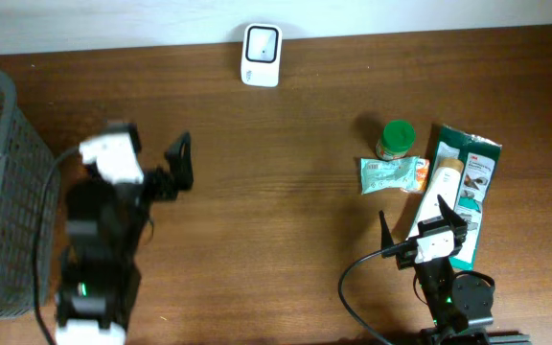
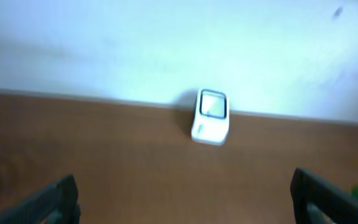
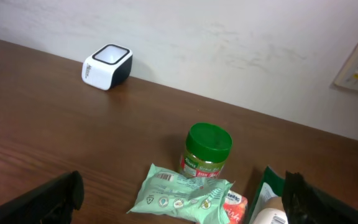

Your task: Scan the item barcode

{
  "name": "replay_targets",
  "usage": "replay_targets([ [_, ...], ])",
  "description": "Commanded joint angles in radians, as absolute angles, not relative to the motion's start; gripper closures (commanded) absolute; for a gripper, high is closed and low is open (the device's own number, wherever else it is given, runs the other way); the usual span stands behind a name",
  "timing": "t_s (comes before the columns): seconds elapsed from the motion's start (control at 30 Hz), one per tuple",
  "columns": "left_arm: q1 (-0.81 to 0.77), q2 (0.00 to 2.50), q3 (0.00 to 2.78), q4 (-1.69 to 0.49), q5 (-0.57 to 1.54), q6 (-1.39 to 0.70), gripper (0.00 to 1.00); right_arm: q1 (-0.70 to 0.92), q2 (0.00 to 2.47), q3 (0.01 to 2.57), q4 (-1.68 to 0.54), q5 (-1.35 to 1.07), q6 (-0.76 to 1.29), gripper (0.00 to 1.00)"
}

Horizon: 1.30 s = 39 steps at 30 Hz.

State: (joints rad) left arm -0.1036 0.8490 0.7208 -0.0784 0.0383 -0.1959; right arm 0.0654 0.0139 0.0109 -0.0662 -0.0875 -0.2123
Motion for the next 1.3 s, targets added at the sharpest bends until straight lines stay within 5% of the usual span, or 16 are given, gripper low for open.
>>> replay_targets([
  [0.0, -0.102, 0.644, 0.517, 0.041, -0.033, -0.053, 0.01, 0.072, 0.004, 0.006, -0.071, -0.101, -0.202, 0.02],
  [0.73, -0.035, 0.018, 0.008, 0.054, -0.03, 0.234, 0.01, 0.072, 0.003, 0.006, -0.071, -0.101, -0.202, 0.02],
  [1.27, -0.017, 0.005, 0.009, -0.084, -0.012, 0.233, 0.01, 0.072, 0.004, 0.006, -0.071, -0.101, -0.202, 0.02],
])
